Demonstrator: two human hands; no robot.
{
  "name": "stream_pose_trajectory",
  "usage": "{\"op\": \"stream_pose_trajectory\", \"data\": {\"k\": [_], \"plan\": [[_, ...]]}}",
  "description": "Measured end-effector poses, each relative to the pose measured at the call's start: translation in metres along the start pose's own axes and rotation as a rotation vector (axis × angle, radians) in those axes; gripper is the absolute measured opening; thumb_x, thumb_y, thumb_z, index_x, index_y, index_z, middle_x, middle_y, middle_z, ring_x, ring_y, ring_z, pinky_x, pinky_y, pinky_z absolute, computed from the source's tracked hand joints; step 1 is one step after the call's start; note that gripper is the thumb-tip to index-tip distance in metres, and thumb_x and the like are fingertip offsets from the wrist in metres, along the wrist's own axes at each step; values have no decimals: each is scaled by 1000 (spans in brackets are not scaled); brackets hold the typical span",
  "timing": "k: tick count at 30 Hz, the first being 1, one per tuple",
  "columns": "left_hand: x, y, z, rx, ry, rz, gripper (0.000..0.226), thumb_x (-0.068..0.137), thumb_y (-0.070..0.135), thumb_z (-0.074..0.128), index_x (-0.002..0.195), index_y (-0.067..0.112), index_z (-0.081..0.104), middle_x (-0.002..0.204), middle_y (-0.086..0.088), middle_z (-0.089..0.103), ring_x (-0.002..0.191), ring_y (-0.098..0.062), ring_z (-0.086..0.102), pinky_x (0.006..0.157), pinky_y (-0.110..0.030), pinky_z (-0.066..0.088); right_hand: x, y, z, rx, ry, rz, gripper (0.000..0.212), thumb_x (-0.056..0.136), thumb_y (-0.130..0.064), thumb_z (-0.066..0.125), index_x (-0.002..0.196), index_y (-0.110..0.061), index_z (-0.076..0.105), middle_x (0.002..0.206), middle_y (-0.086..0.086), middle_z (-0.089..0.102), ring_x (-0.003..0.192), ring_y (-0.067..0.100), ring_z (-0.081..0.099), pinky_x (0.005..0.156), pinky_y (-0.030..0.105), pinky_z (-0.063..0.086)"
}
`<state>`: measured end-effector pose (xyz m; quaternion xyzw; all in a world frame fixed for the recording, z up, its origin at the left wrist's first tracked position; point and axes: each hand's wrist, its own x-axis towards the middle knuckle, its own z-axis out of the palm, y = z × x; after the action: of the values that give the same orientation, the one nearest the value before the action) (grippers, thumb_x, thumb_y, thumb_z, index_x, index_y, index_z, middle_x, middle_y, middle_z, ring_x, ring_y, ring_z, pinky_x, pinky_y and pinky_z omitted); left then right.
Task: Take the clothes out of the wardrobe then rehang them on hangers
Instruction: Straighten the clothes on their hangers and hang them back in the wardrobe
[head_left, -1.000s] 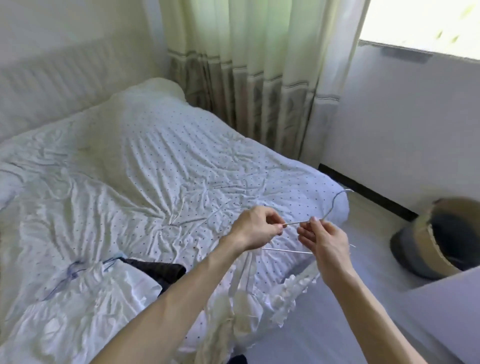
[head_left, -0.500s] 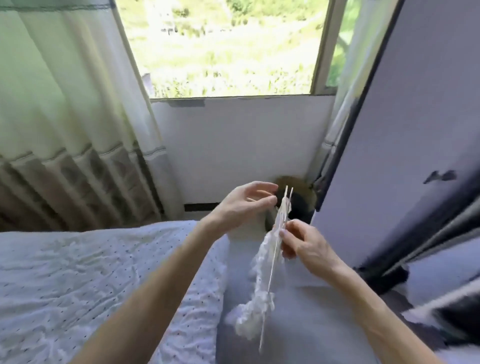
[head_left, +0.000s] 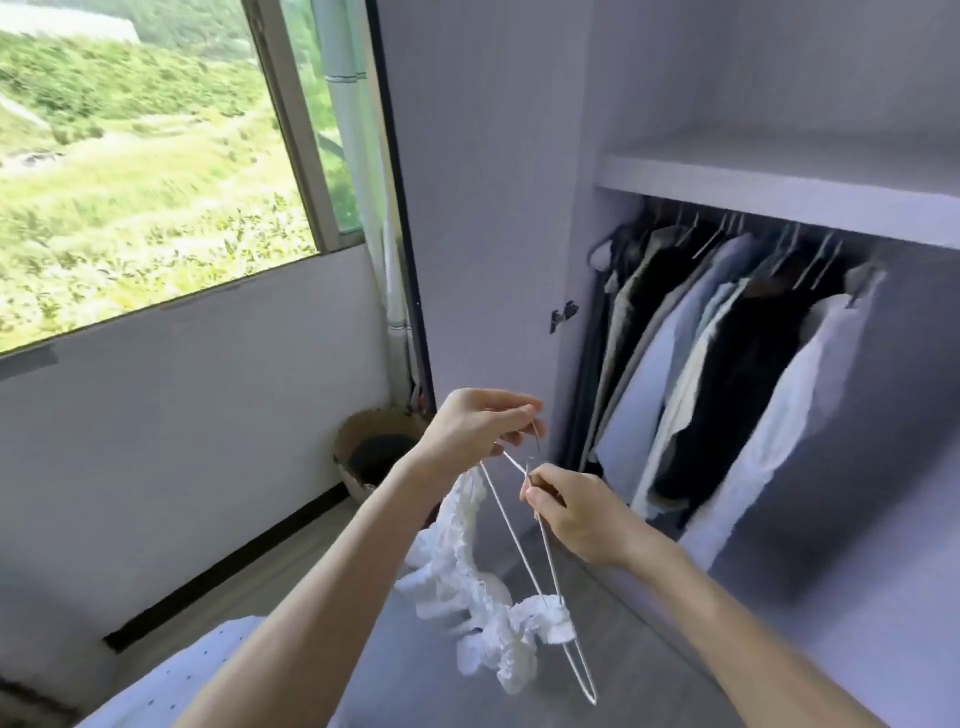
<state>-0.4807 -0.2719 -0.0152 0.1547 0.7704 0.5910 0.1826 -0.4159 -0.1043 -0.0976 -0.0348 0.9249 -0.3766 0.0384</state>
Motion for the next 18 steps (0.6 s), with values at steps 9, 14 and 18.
{"op": "stream_pose_trajectory", "data": {"k": [9, 14, 18], "plan": [[58, 3, 76, -143, -18, -92, 13, 93, 12, 67, 96, 16, 79, 87, -1, 78, 58, -6, 56, 54, -16, 43, -101, 68, -26, -333, 74, 323, 24, 99, -53, 37, 99, -34, 52, 97, -15, 45, 100, 11, 48, 85, 33, 44], [72, -1, 135, -161, -130, -155, 13, 92, 12, 67, 97, 18, 79, 89, 0, 78, 60, -7, 55, 54, -18, 42, -157, 94, -31, -183, -91, 467, 23, 102, -31, 41, 109, -21, 61, 100, -2, 66, 87, 15, 53, 82, 30, 44], [74, 10, 181, -158, -293, -153, 18, 92, 12, 67, 107, 18, 77, 96, 4, 78, 74, -9, 61, 68, -24, 48, -182, 107, -25, 315, -4, 512, 19, 98, -25, 55, 100, -7, 60, 69, -10, 63, 59, 7, 56, 58, 26, 46]]}}
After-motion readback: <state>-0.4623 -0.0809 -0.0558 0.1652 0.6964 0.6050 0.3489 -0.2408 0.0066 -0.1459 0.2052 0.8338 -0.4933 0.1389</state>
